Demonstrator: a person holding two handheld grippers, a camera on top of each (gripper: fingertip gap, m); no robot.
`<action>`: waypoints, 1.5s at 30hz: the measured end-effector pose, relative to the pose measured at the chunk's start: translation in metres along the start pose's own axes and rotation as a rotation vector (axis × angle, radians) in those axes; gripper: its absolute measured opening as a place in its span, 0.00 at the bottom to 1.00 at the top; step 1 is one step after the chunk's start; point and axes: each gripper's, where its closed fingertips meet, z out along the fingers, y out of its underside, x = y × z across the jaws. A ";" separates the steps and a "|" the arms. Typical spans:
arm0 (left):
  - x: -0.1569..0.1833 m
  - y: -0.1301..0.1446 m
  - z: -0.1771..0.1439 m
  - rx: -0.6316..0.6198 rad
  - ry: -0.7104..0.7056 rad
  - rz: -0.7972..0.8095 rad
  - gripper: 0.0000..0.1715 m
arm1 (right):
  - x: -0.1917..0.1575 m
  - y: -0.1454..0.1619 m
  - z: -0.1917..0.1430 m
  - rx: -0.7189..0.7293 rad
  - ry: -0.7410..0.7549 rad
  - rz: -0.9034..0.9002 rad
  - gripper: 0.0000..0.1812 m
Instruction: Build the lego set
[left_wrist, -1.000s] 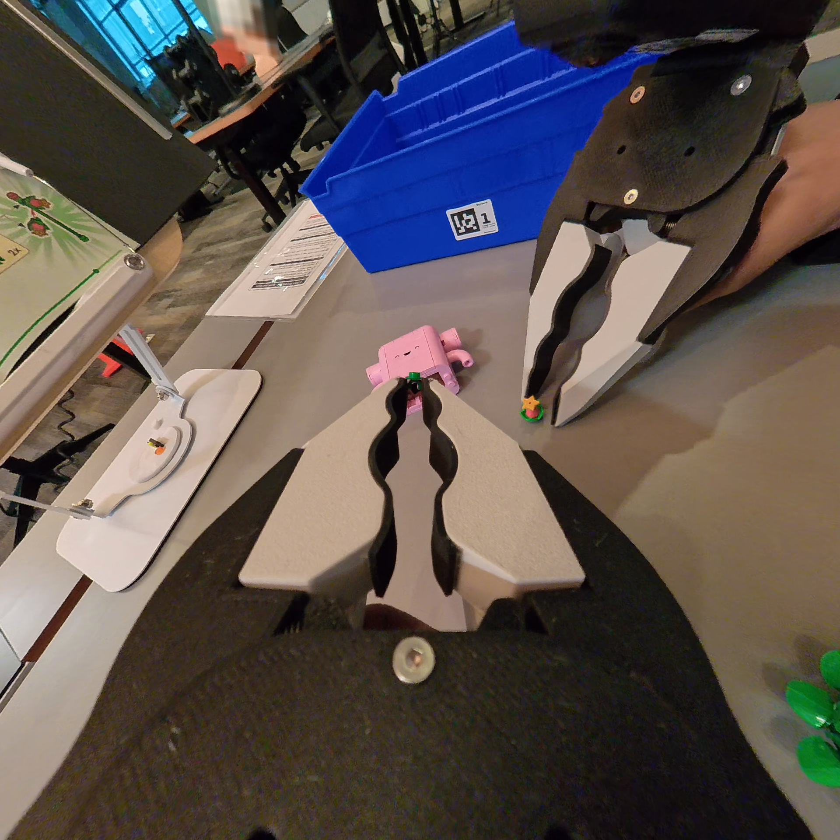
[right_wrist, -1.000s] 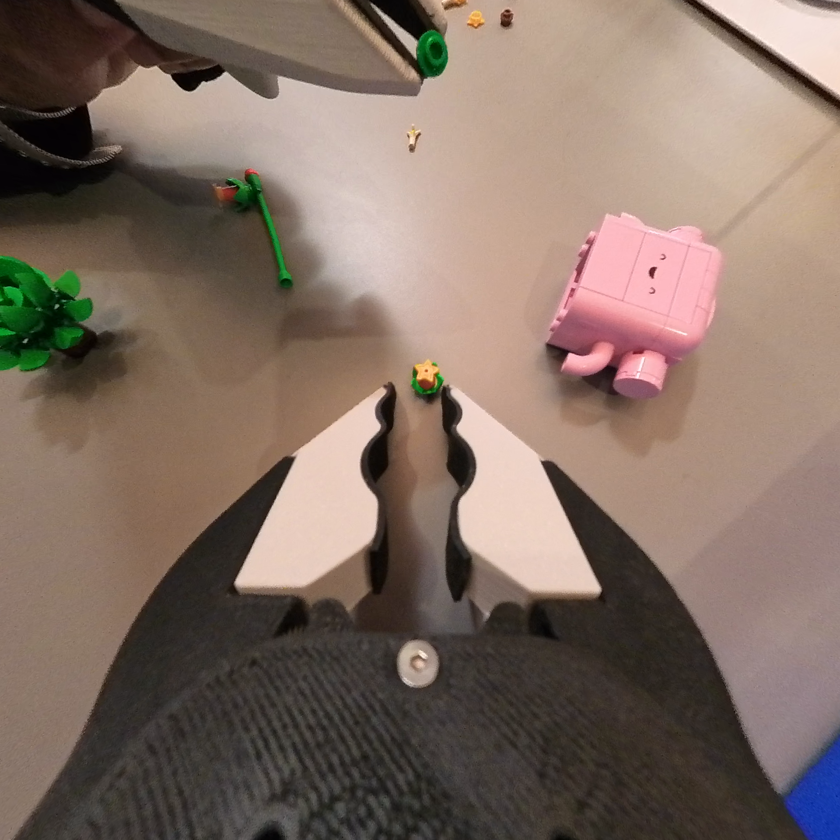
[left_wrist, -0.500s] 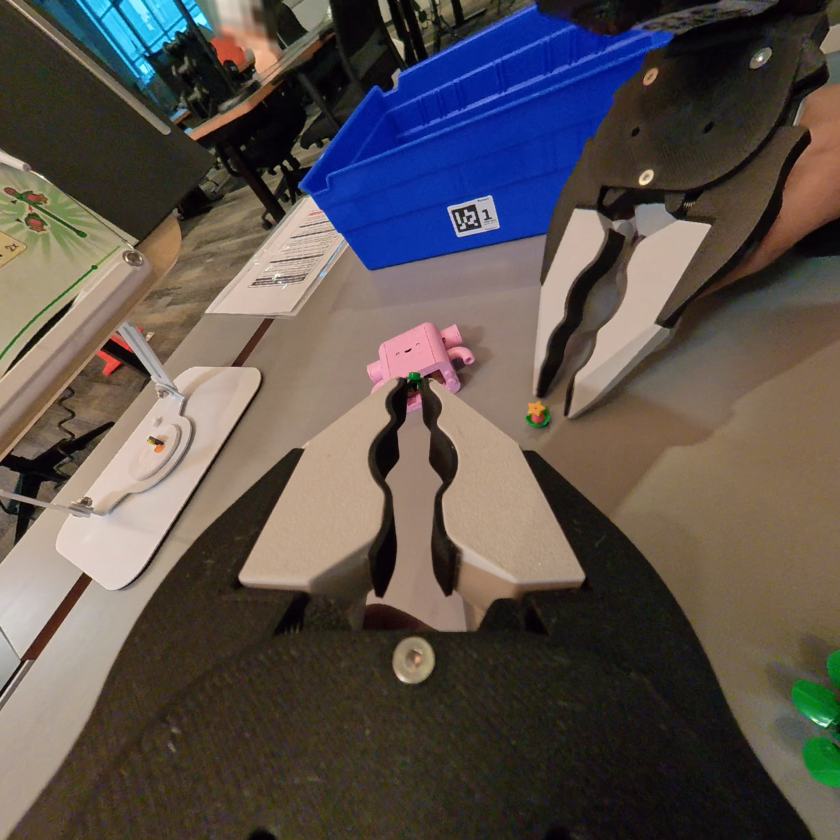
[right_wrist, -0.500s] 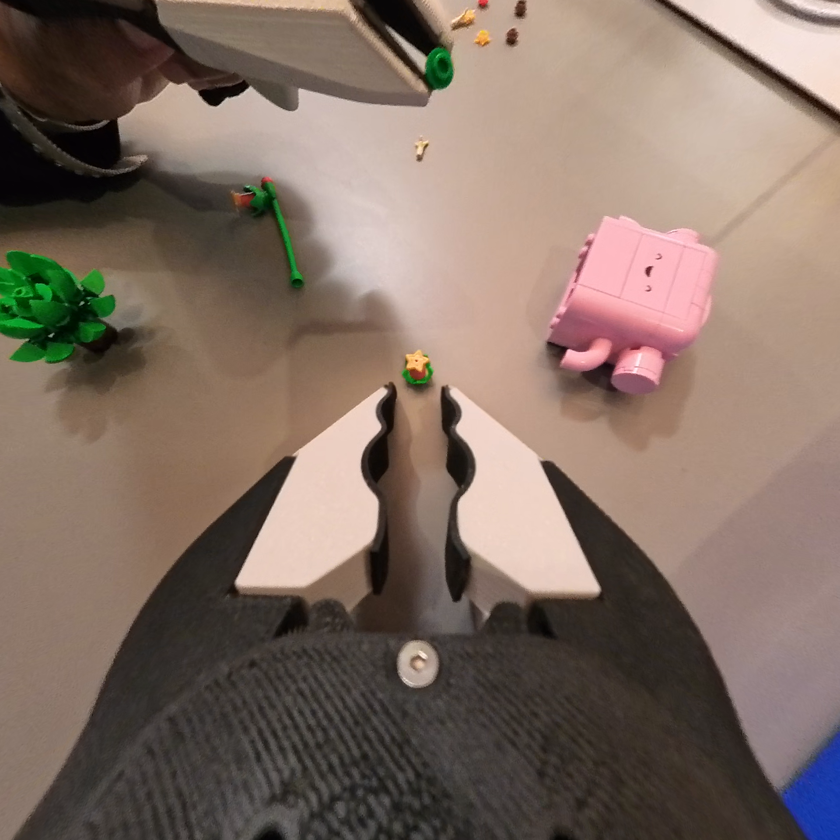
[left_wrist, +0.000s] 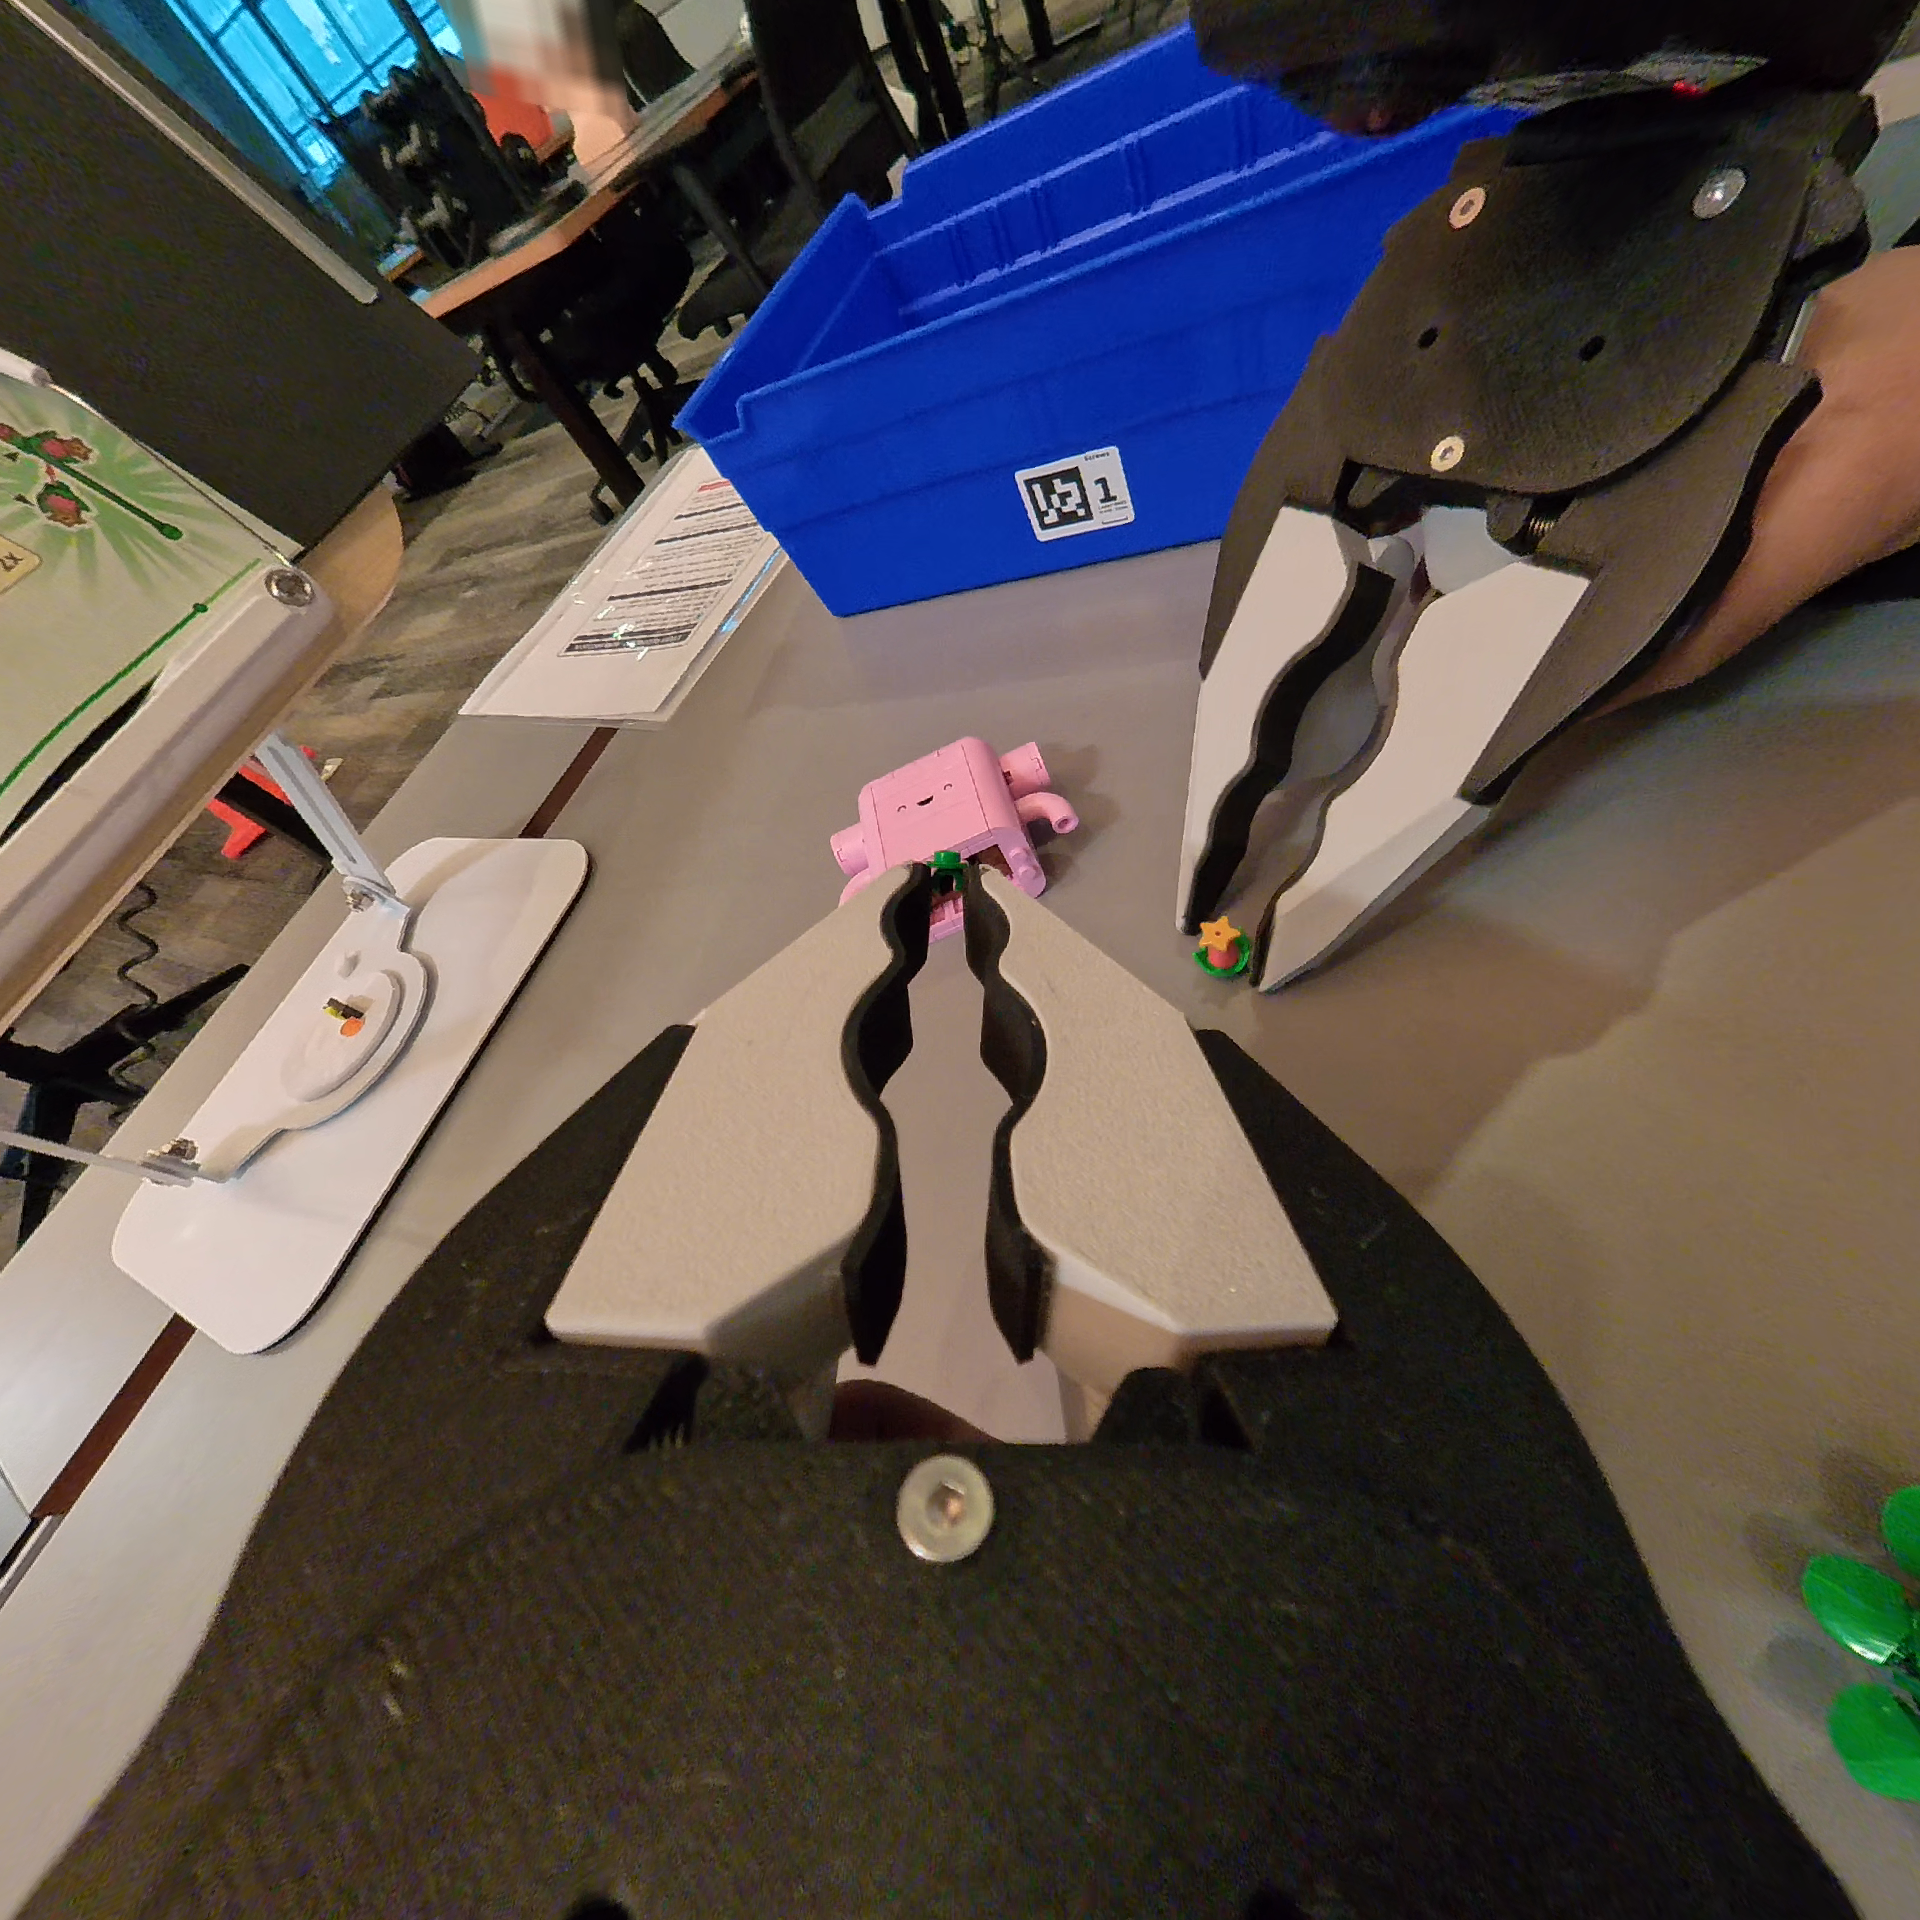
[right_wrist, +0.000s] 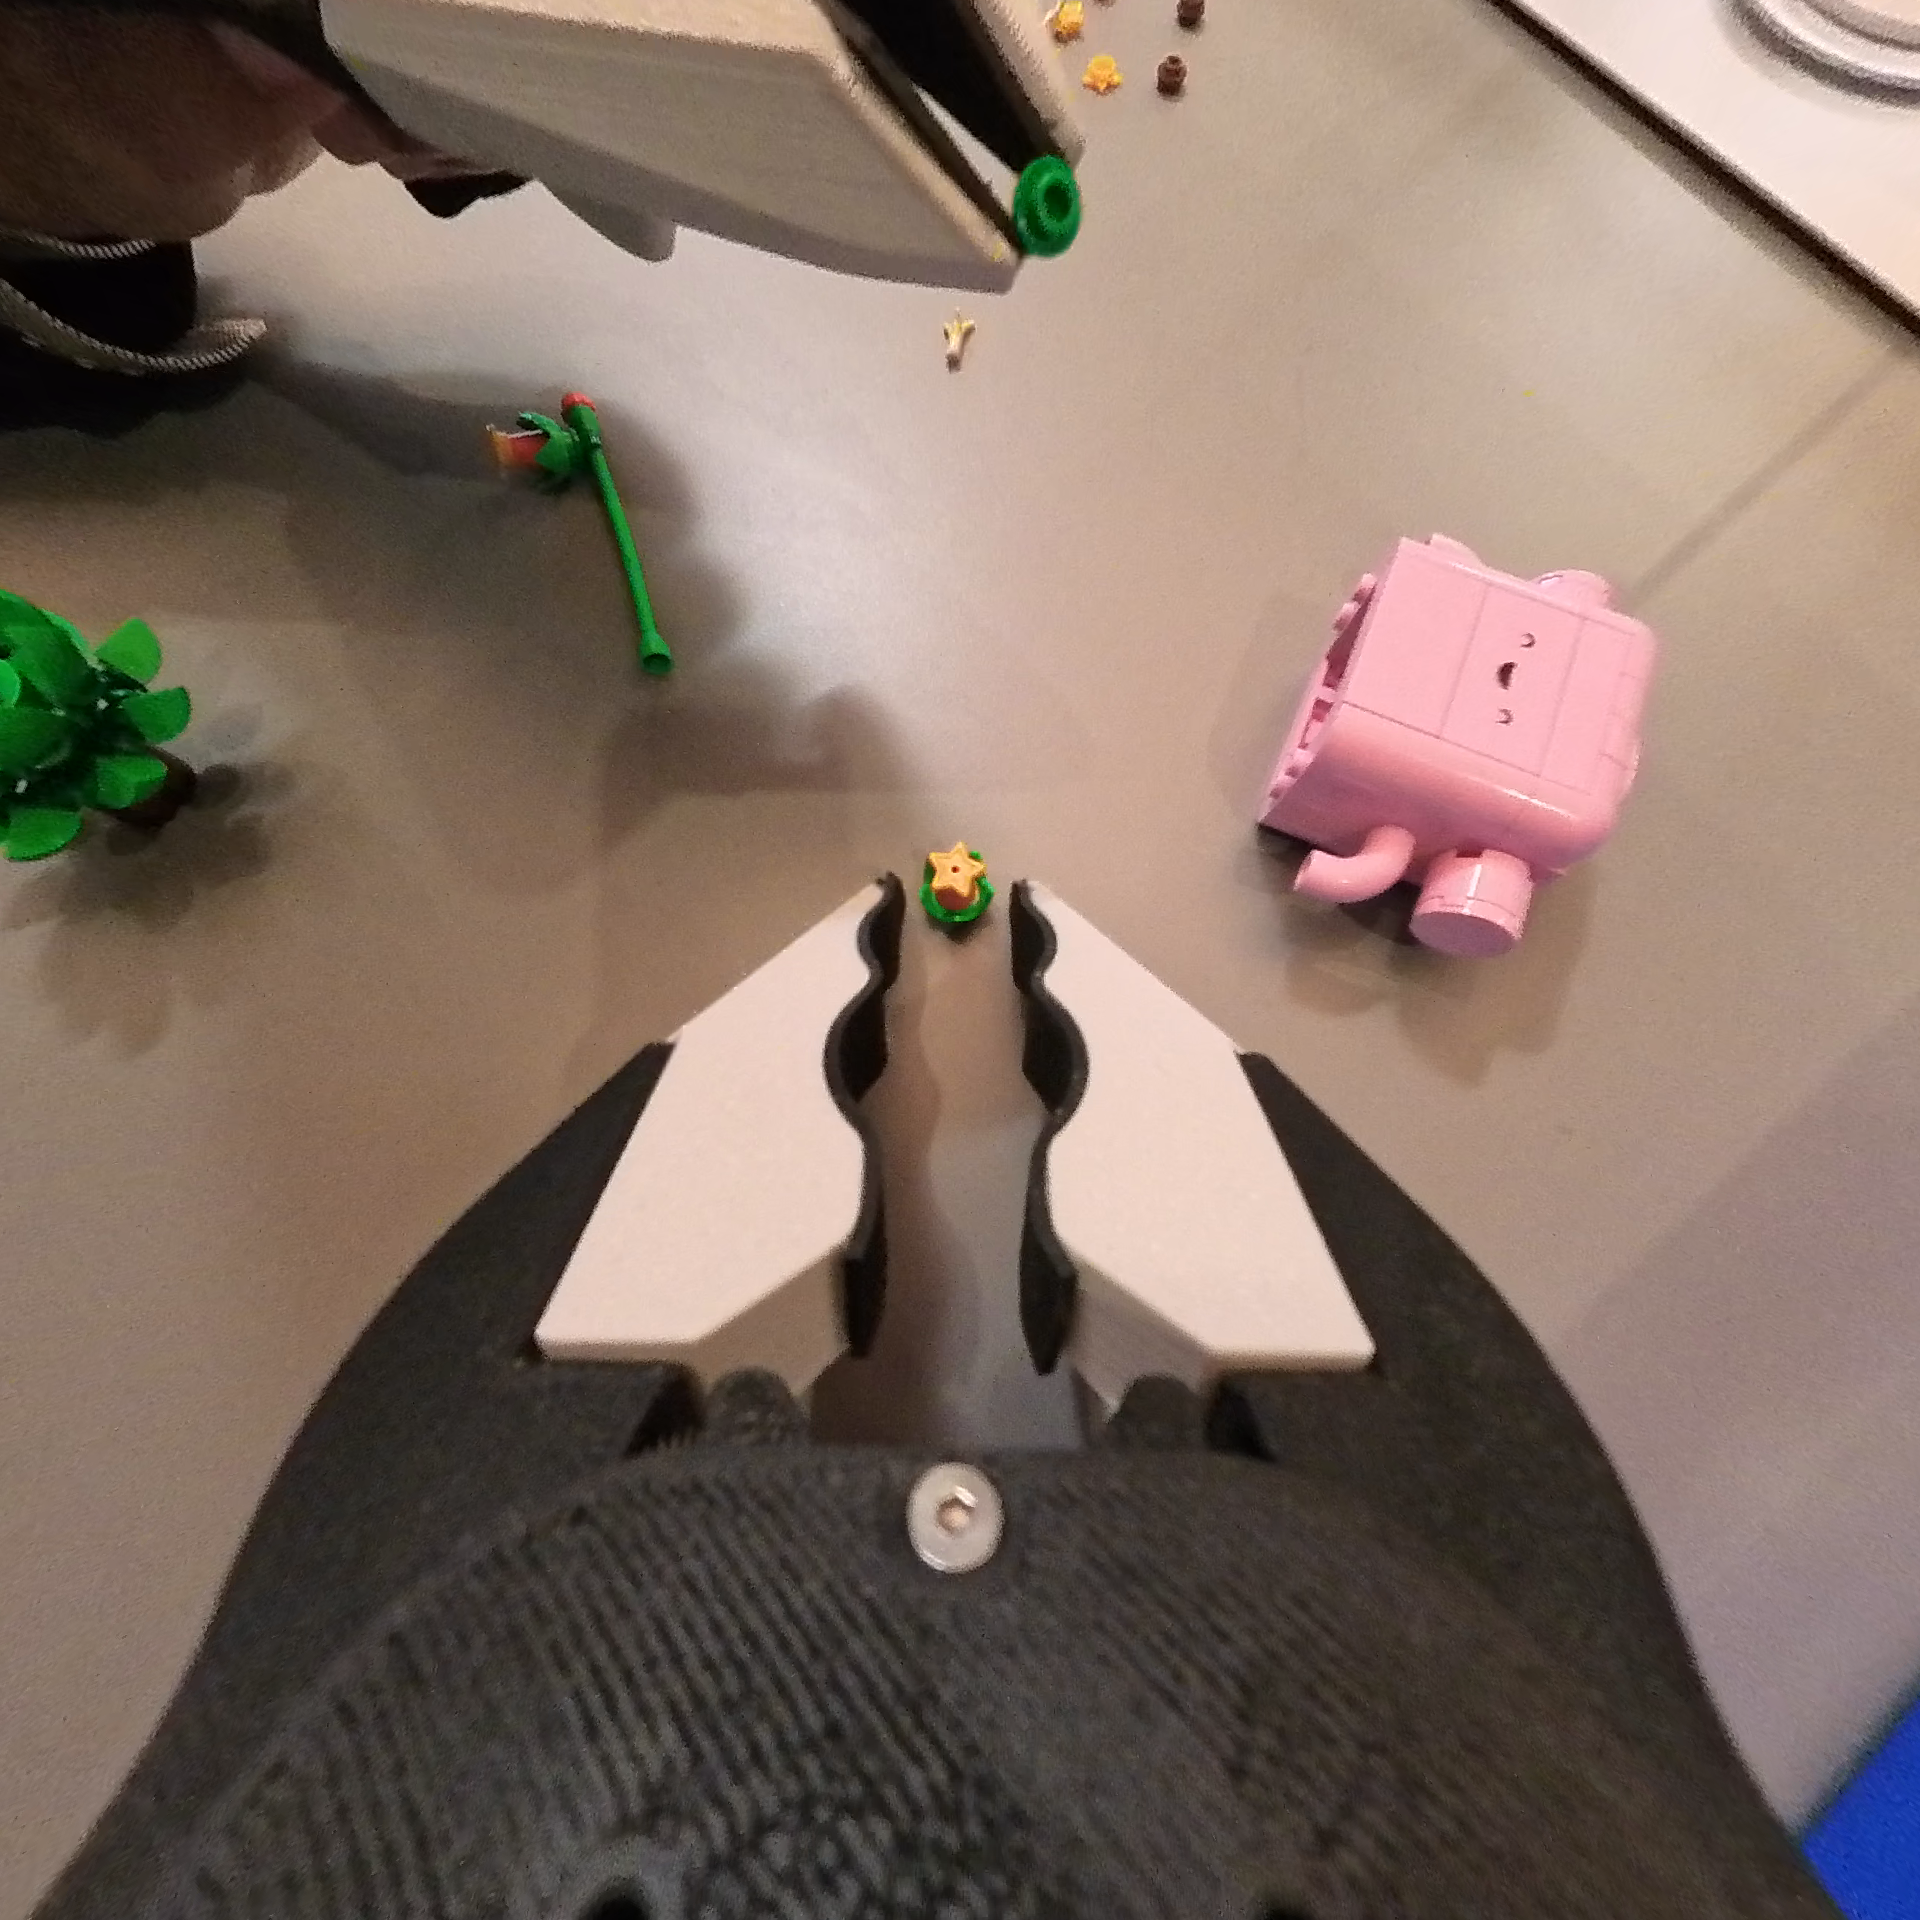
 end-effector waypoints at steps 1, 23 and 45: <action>0.000 0.000 0.000 -0.001 0.001 0.001 0.03 | 0.000 0.000 0.001 -0.002 0.001 -0.004 0.09; 0.007 -0.016 -0.005 0.067 -0.035 0.100 0.03 | -0.009 -0.083 -0.072 0.544 0.133 -0.170 0.07; 0.017 -0.048 -0.021 0.170 -0.189 0.353 0.03 | -0.011 -0.104 -0.078 0.806 -0.196 0.324 0.07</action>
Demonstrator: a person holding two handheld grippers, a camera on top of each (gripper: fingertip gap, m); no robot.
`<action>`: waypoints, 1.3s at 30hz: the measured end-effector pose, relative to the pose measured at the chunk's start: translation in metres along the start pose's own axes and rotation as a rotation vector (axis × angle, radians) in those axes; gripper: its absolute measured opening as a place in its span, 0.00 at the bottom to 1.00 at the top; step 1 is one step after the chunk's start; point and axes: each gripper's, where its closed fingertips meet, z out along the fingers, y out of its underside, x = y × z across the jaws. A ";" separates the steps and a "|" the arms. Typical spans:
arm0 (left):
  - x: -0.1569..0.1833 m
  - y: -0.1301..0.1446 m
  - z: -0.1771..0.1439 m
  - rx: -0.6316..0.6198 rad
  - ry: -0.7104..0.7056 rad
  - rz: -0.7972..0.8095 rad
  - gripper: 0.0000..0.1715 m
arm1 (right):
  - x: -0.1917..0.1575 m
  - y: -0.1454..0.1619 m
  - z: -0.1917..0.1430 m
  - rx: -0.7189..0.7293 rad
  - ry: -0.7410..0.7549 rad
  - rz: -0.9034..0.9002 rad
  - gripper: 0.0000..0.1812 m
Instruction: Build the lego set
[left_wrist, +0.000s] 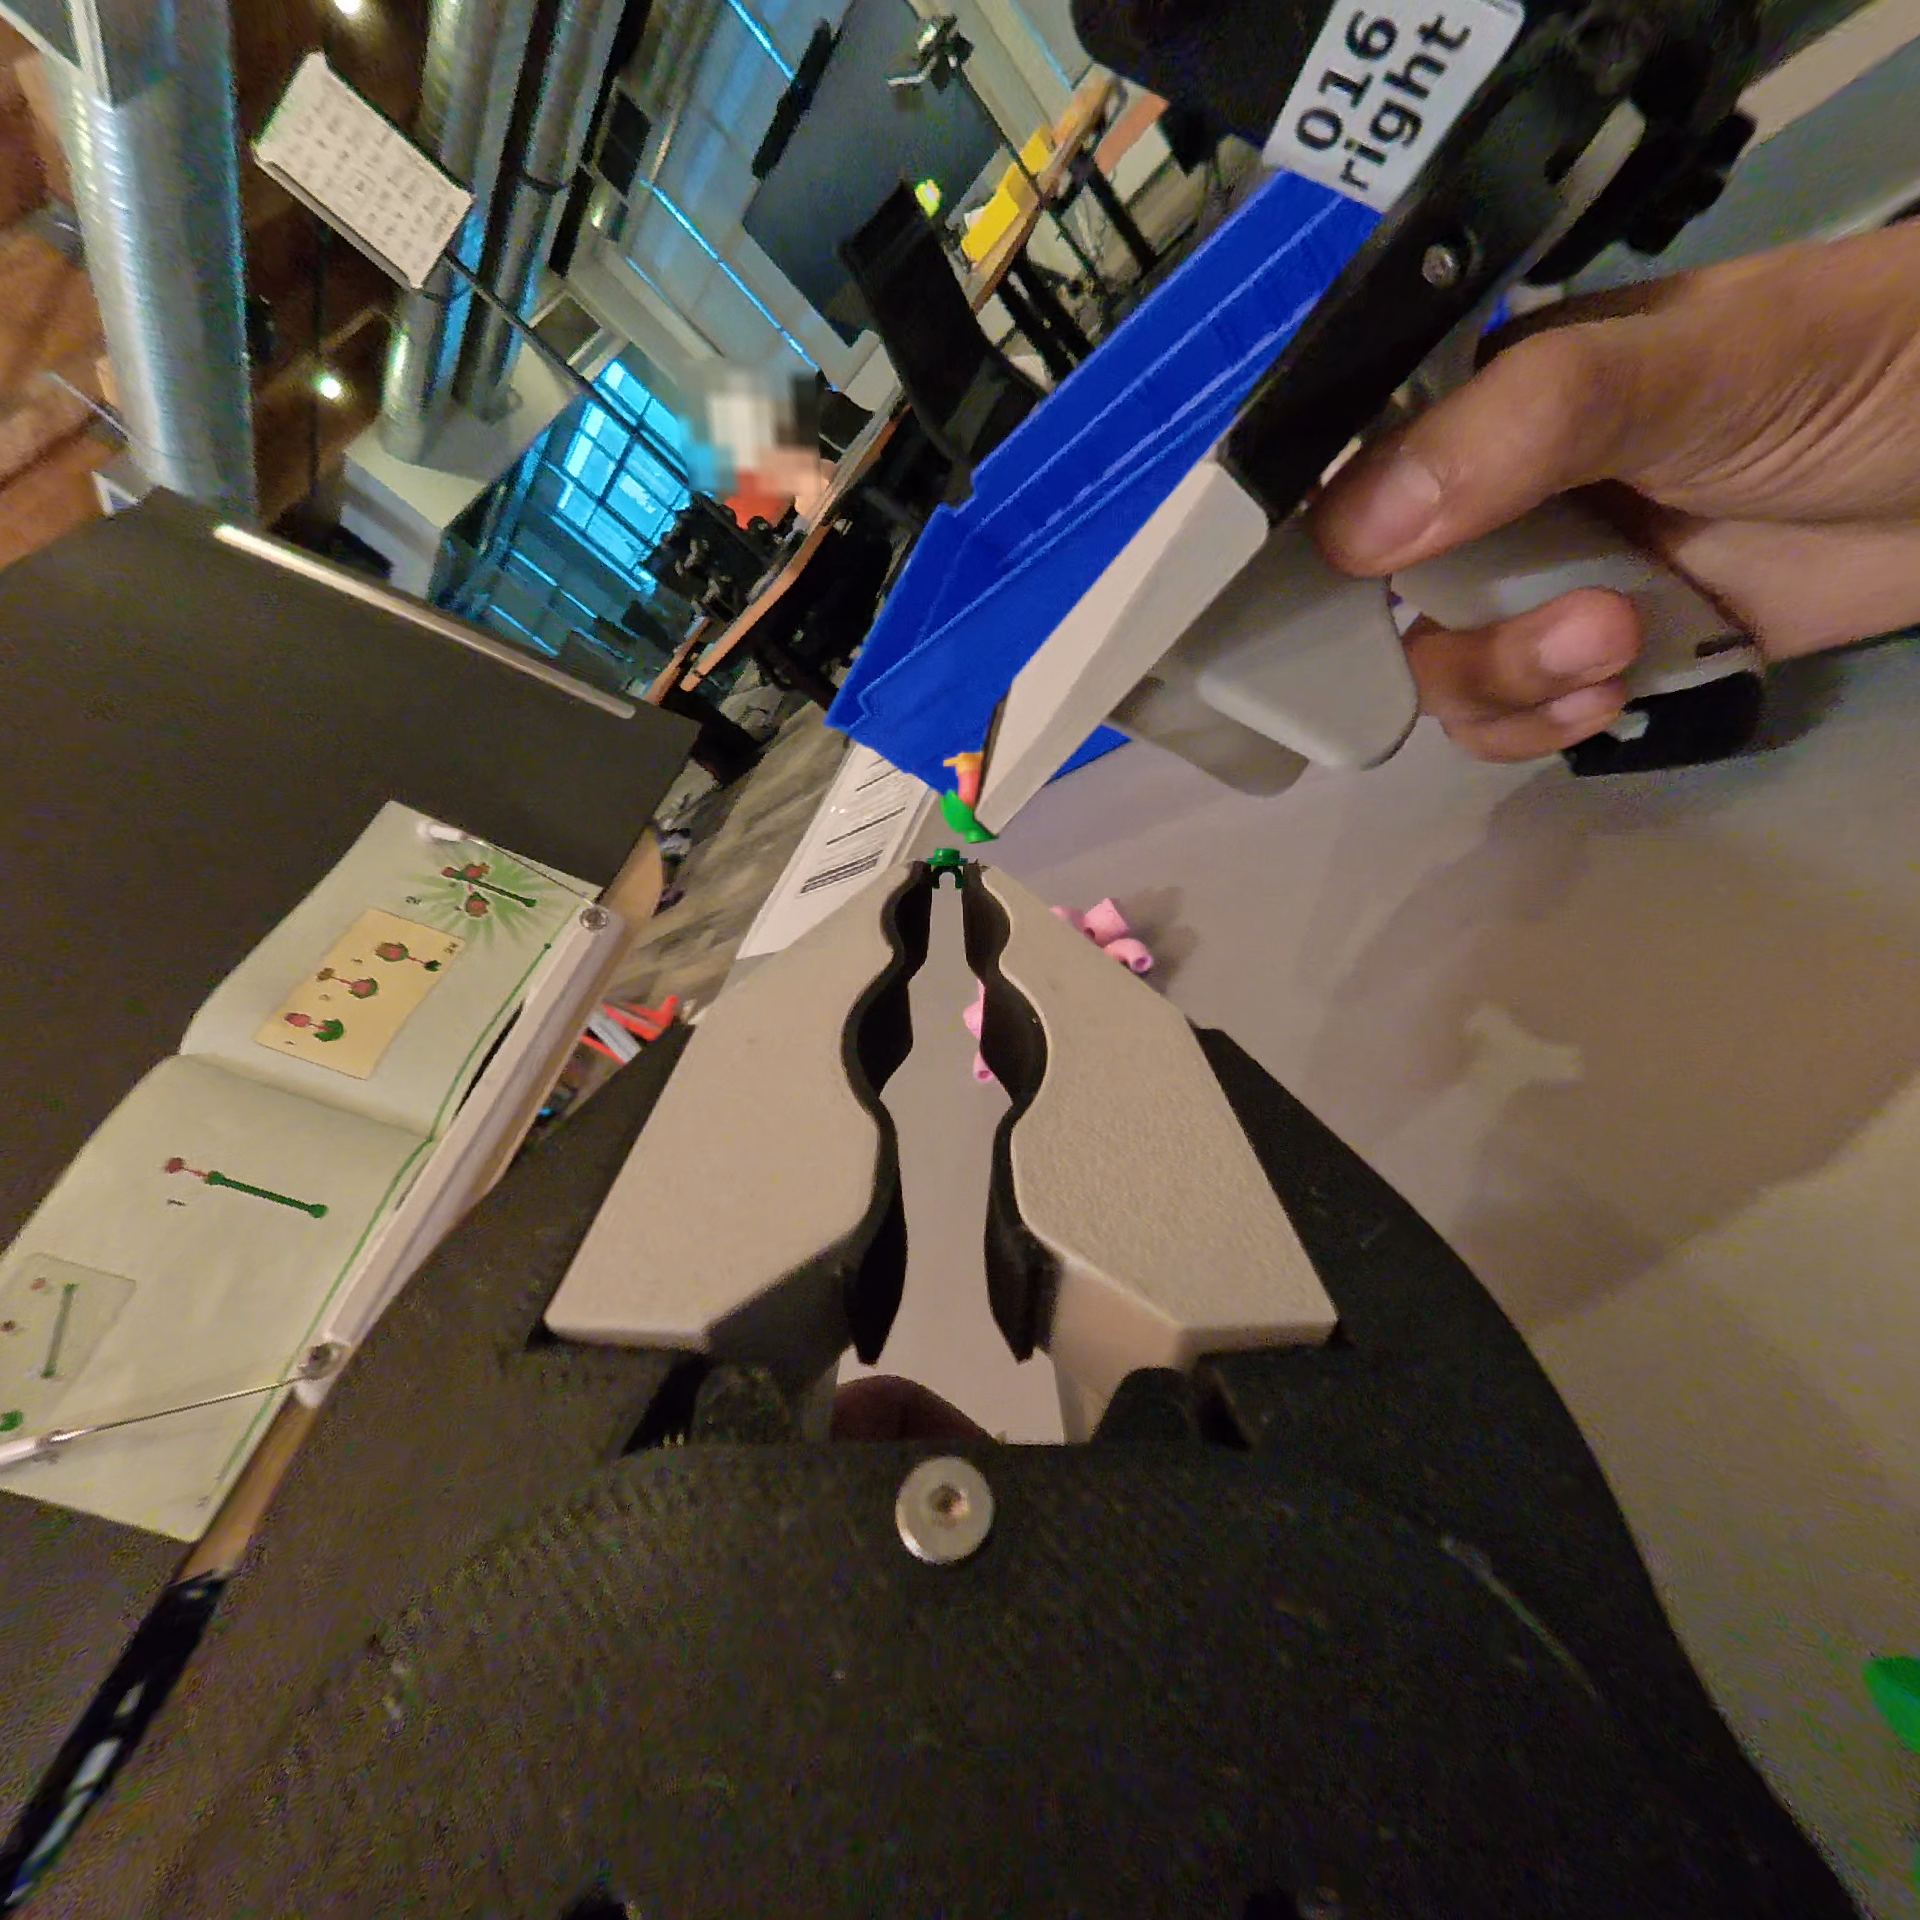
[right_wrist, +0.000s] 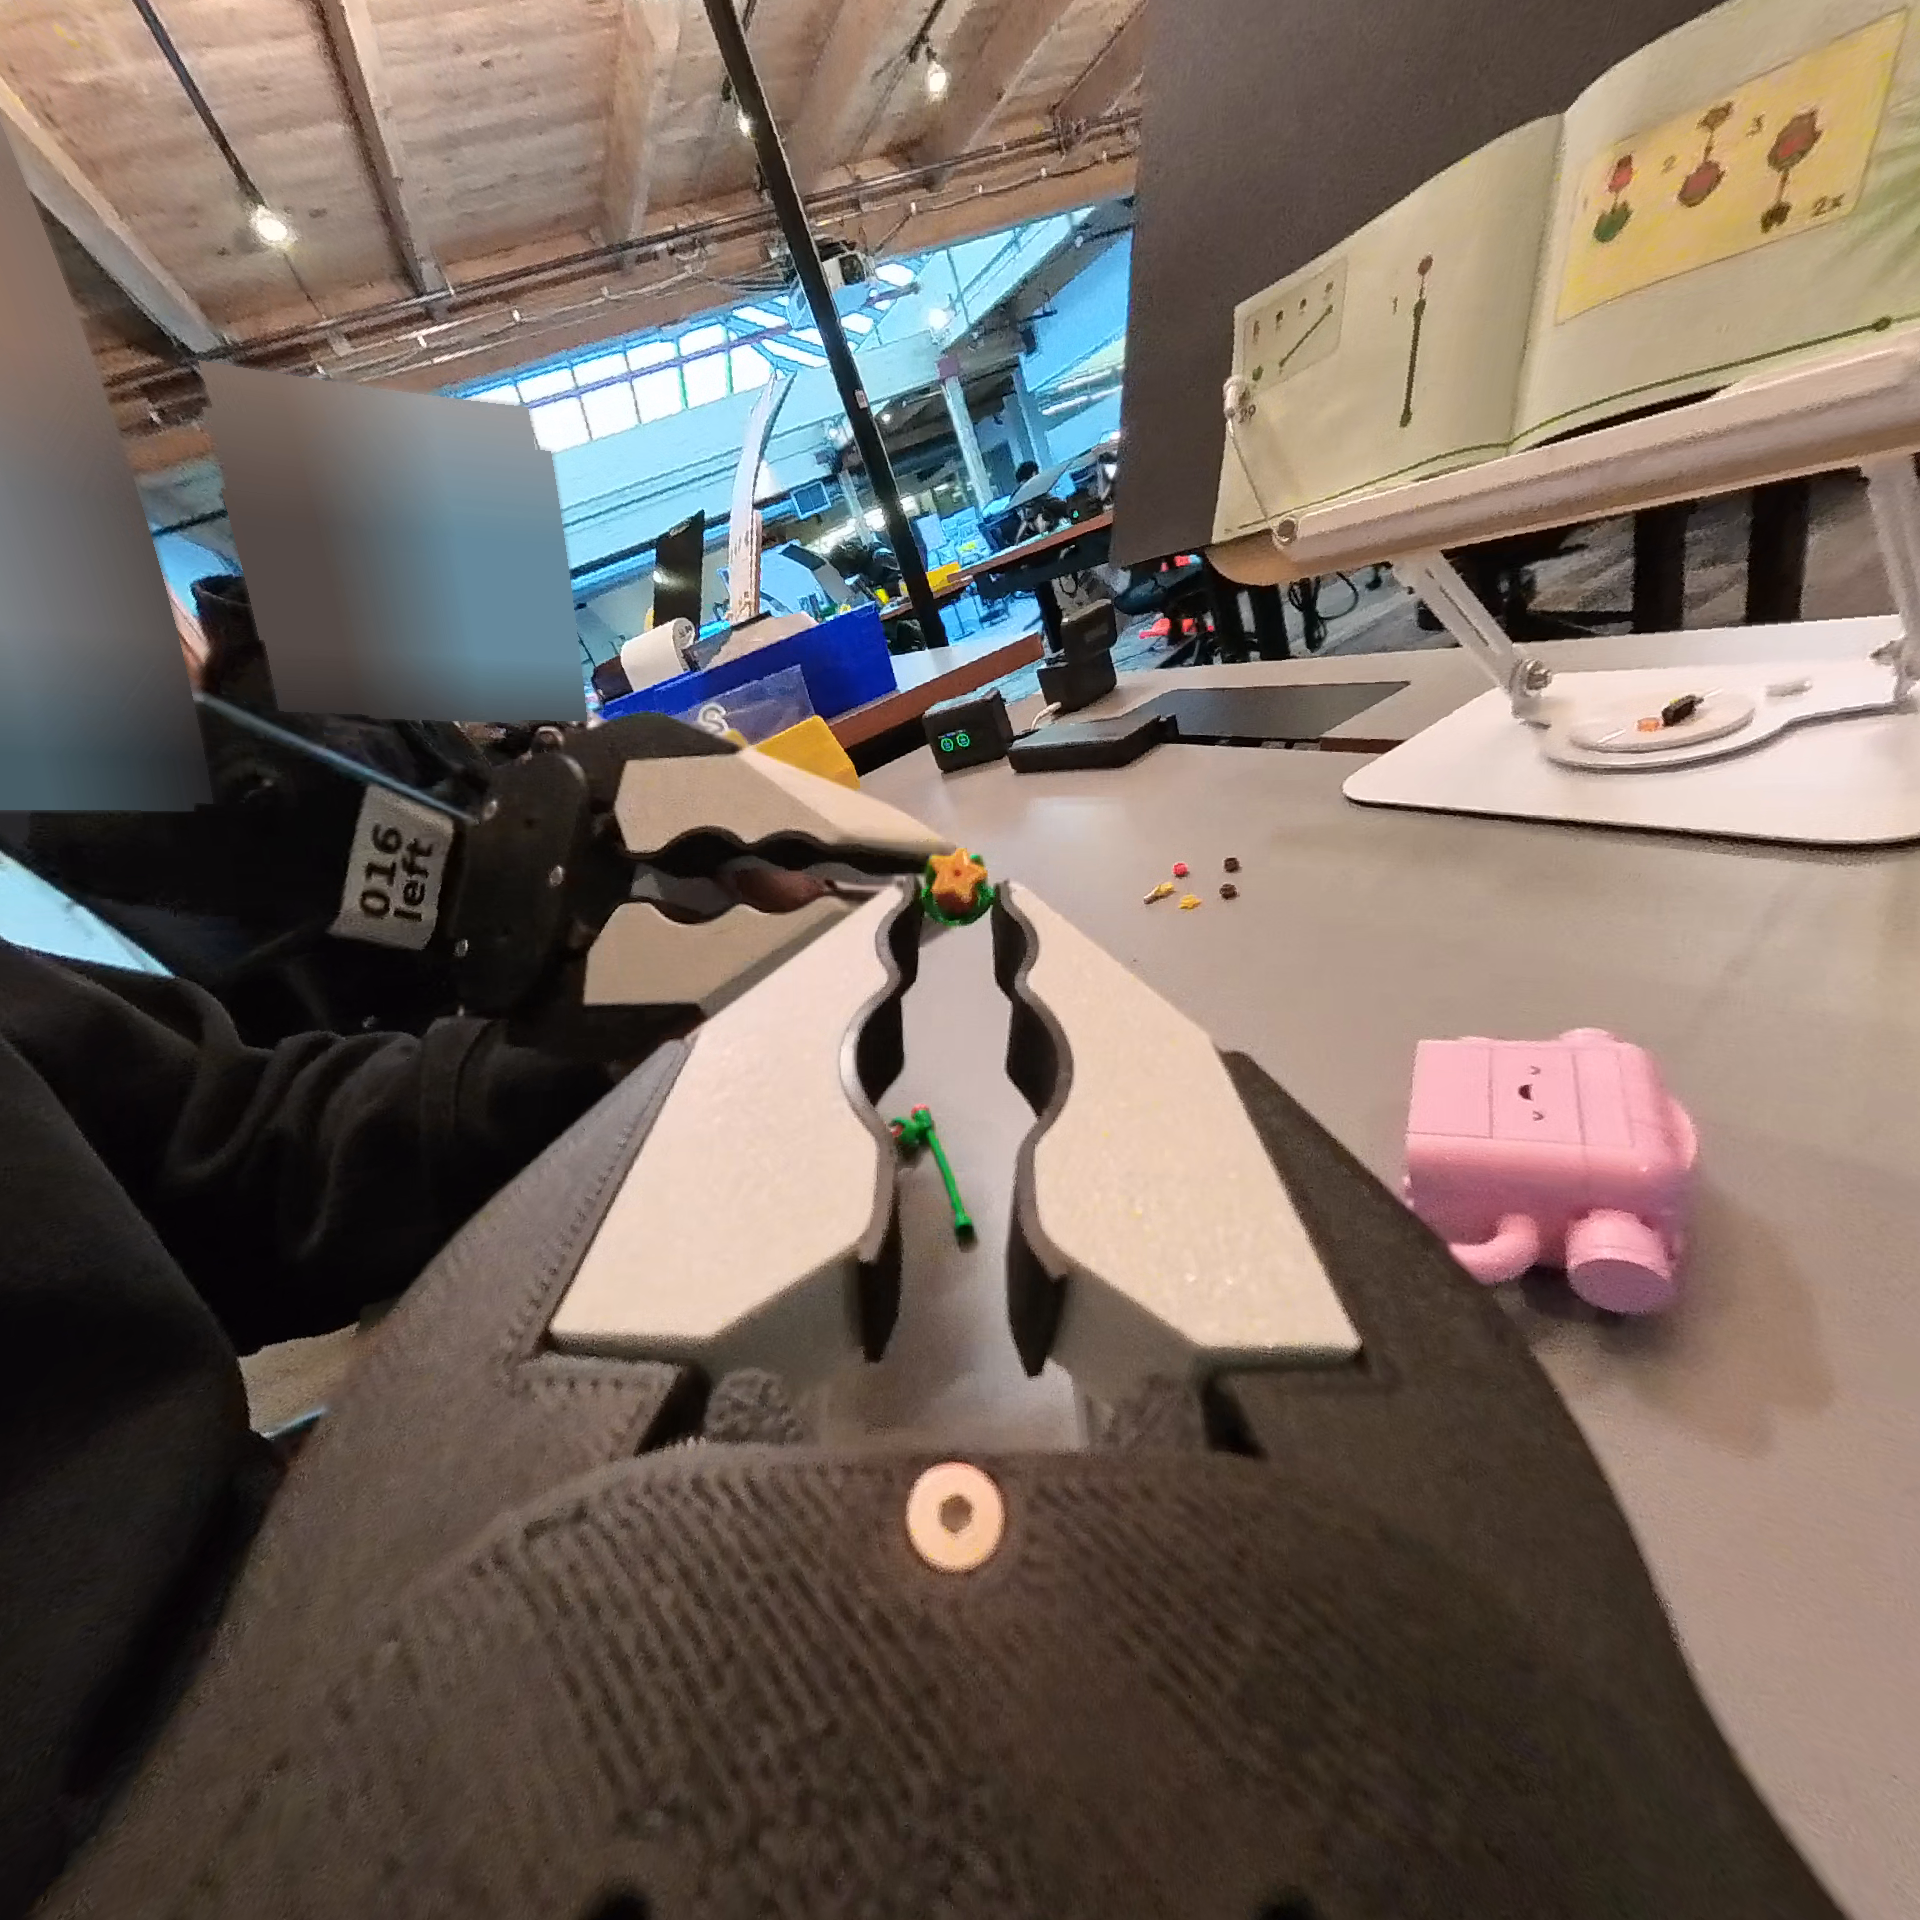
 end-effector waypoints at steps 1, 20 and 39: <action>0.002 0.000 0.001 -0.011 -0.004 0.023 0.03 | 0.000 -0.001 0.000 0.007 -0.002 0.008 0.07; 0.001 -0.004 0.008 -0.069 -0.083 0.105 0.03 | 0.004 -0.006 -0.002 0.072 0.016 0.061 0.07; -0.002 -0.009 0.013 -0.087 -0.129 0.057 0.02 | 0.006 -0.011 -0.004 0.089 0.111 -0.034 0.06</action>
